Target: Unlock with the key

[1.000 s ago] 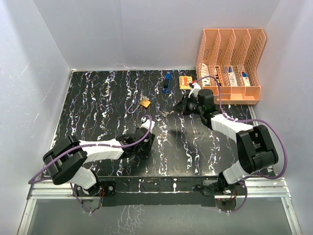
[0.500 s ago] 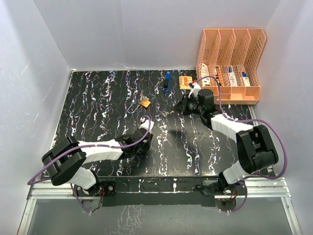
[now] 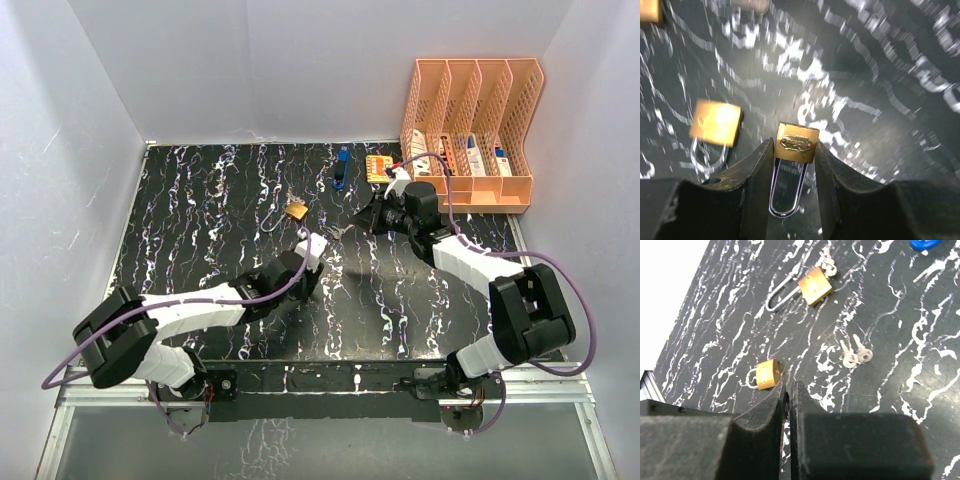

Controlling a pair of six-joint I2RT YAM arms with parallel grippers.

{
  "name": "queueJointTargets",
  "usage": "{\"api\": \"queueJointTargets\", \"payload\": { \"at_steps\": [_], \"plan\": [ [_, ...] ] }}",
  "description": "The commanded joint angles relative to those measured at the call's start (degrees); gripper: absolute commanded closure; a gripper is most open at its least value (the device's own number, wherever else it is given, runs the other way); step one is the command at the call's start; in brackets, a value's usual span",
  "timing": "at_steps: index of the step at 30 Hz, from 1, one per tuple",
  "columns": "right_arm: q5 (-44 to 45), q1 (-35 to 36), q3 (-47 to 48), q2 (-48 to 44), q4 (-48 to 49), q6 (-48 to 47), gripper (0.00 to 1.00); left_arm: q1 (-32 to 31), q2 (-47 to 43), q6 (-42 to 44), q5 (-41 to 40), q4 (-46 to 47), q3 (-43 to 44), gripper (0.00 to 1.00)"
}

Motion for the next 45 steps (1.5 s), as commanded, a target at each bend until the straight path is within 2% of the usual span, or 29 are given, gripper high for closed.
{"api": "queueJointTargets", "payload": {
  "at_steps": [1, 9, 12, 15, 23, 31, 45],
  "plan": [
    [3.52, 3.28, -0.38, -5.74, 0.85, -0.88, 1.0, -0.39, -5.62, 9.09, 2.59, 14.1, 2.62, 1.0],
    [12.48, 9.48, -3.77, -13.97, 1.6, 0.17, 1.0, -0.39, -5.63, 21.51, 6.83, 32.61, -3.09, 1.0],
    [15.88, 11.03, -5.11, -17.06, 2.42, 0.74, 1.0, -0.33, -5.25, 23.77, 7.53, 40.44, -5.93, 1.0],
    [17.92, 11.99, -6.51, -19.97, 3.21, 1.05, 1.0, -0.25, -4.66, 25.26, 9.69, 45.43, -7.52, 1.0],
    [19.04, 12.87, -8.74, -22.72, 4.53, 0.17, 1.0, -0.13, -3.14, 25.18, 8.83, 56.06, -10.64, 1.0],
    [18.65, 13.89, -10.01, -24.04, 6.29, 0.02, 1.0, -0.14, -2.17, 24.46, 8.73, 61.14, -11.98, 1.0],
    [17.77, 16.49, -10.79, -24.44, 8.71, -0.88, 1.0, -0.17, -2.27, 24.32, 8.6, 60.63, -12.24, 1.0]
  ]
}}
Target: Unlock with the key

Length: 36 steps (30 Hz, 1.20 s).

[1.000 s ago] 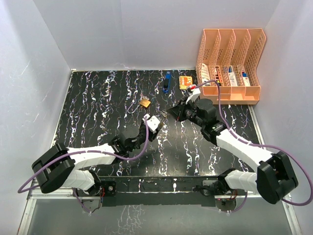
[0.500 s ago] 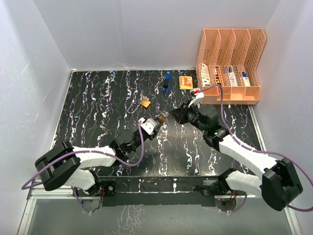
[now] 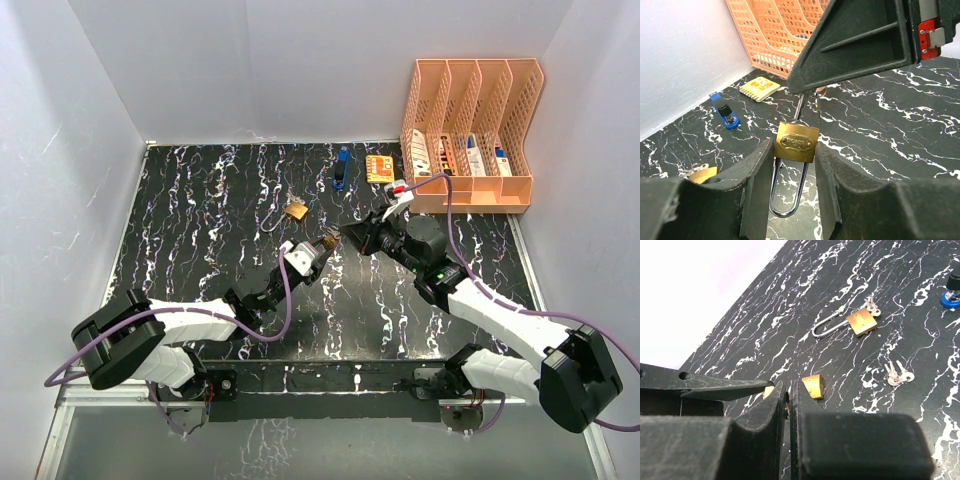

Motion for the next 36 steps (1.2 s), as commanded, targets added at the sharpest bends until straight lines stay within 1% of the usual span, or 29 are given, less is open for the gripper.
{"api": "queueJointTargets", "payload": {
  "at_steps": [1, 18, 22, 23, 26, 32, 36],
  "plan": [
    [-0.26, 0.88, -0.29, -1.27, 4.49, -0.82, 1.0, -0.1, -0.54, -0.2, 0.56, 3.53, 0.03, 1.0],
    [-0.45, 2.69, -0.59, -0.58, 4.67, -1.97, 1.0, -0.1, -1.53, -0.01, 0.68, 2.52, 0.97, 1.0],
    [-0.29, 2.78, -0.93, -0.63, 4.68, -2.67, 1.0, 0.02, -2.59, -0.11, 2.52, 0.9, 1.83, 1.0],
    [-0.33, 2.74, -0.9, -0.64, 4.68, -2.78, 1.0, 0.09, -2.91, -0.28, 3.02, -1.11, 2.09, 1.0],
    [-0.8, 2.8, -1.07, -0.49, 5.04, -2.97, 1.0, 0.26, -3.6, -0.65, 4.31, -3.04, 3.18, 1.0],
    [-2.11, 2.78, -1.15, 0.03, 5.88, -3.12, 1.0, 0.7, -4.02, -1.9, 5.3, -7.18, 6.44, 1.0],
    [-2.74, 2.8, -1.31, 0.27, 6.45, -3.05, 1.0, 1.38, -3.91, -3.24, 5.66, -8.16, 8.54, 1.0]
  ]
}}
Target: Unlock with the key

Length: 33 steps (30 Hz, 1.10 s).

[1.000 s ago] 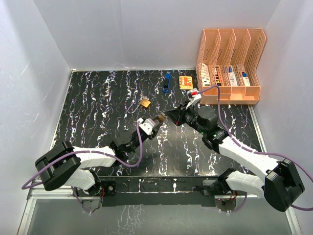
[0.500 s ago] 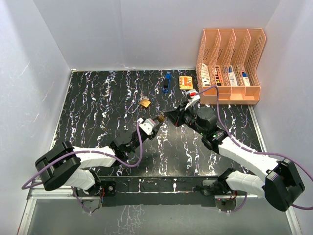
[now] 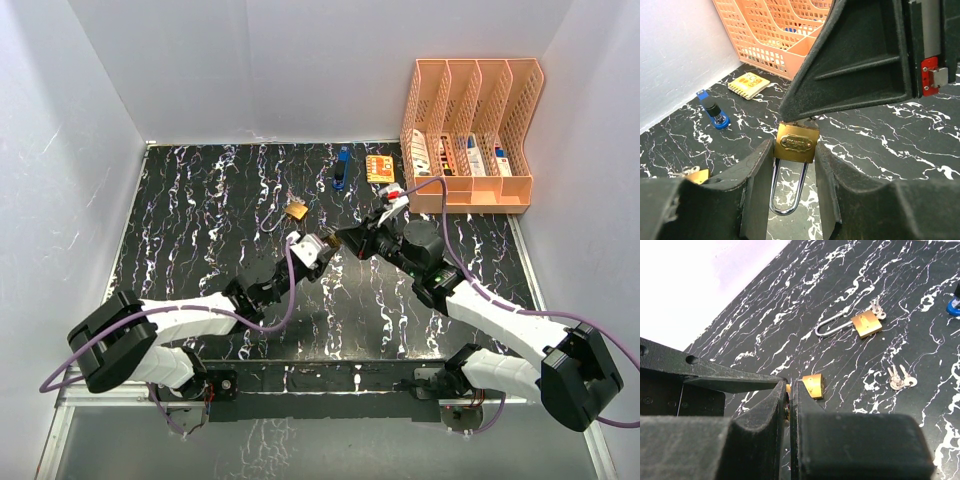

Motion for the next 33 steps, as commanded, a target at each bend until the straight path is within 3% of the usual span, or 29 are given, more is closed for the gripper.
{"api": "queueJointTargets", "payload": {
  "at_steps": [1, 12, 33],
  "plan": [
    [-2.41, 0.43, -0.13, 0.2, 4.47, -0.26, 1.0, 1.05, -2.44, -2.35, 3.01, 0.6, 4.77, 1.0],
    [-1.98, 0.44, -0.05, 1.11, 5.17, 2.86, 1.0, 2.26, -1.28, -2.53, 4.08, -1.19, 8.96, 1.0],
    [6.01, 0.38, 8.72, 9.46, -5.55, 16.66, 1.0, 2.29, 8.62, -3.2, -12.24, -5.32, 18.06, 1.0]
  ]
}}
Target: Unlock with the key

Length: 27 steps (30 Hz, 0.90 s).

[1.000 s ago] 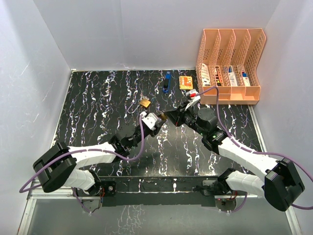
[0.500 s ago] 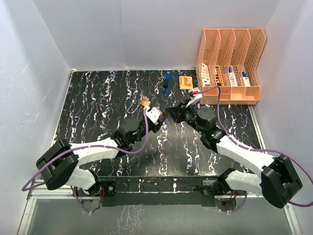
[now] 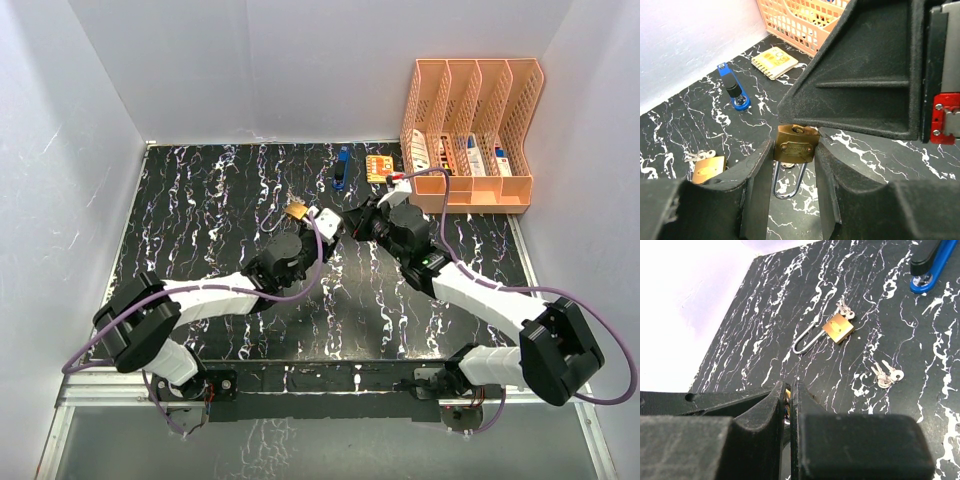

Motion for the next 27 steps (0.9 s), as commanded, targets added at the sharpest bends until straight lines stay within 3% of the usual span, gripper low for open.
{"api": "queueJointTargets", "payload": {
  "at_steps": [1, 15, 24, 27],
  "plan": [
    [-3.98, 1.92, 2.99, 0.75, -5.18, 4.99, 1.0, 0.04, -0.57, -1.69, -4.09, 4.98, 5.32, 1.0],
    [0.89, 1.93, 6.65, 2.58, -12.11, 8.12, 1.0, -0.27, 2.9, -4.52, -6.38, 0.88, 9.32, 1.0],
    [1.94, 1.86, 5.99, 1.71, -11.38, 7.72, 1.0, -0.26, 3.59, -6.03, -4.48, -2.78, 10.81, 1.0],
    [3.05, 1.81, 6.06, 0.75, -11.2, 6.73, 0.89, -0.1, 3.35, -7.98, -3.81, -6.81, 11.5, 1.0]
  ]
}}
